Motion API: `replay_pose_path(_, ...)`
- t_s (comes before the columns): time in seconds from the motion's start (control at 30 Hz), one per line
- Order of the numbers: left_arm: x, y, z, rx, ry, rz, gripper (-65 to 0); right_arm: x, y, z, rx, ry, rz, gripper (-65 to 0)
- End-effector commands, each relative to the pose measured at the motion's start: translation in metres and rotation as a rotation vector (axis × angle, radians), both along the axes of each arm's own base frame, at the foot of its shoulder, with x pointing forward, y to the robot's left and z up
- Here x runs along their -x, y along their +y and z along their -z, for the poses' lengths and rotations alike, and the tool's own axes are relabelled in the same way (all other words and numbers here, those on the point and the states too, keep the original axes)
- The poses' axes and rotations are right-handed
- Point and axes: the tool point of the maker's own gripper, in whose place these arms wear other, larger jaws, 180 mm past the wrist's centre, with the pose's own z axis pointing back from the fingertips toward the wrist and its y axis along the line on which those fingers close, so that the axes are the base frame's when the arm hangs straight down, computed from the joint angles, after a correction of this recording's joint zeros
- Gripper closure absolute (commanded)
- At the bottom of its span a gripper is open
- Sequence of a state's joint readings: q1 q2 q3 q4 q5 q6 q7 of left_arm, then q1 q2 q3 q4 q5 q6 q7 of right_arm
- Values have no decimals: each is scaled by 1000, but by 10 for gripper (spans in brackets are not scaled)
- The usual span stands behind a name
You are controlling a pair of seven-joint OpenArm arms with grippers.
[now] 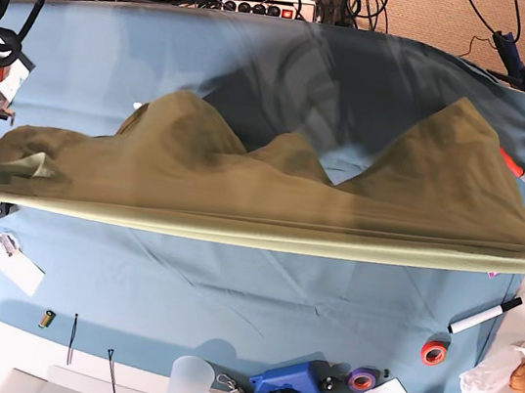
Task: Layout the t-shirt on the table in an organized manner, then fold the t-shirt properly
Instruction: 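Swing the held t-shirt down and lay it across the table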
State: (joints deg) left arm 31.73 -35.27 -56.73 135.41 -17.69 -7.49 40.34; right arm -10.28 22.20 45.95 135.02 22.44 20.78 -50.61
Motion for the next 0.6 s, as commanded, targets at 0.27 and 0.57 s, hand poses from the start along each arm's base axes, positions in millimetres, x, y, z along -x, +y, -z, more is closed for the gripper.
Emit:
replay_pose_path(0.27,-5,4,-20,-39,-46,12,0,4,-17,-24,45,-77,81,0)
replay_pose_path(0.57,-26,20,-31,-107,-4,68,0,-27,5,-21,43,-61,-27,0)
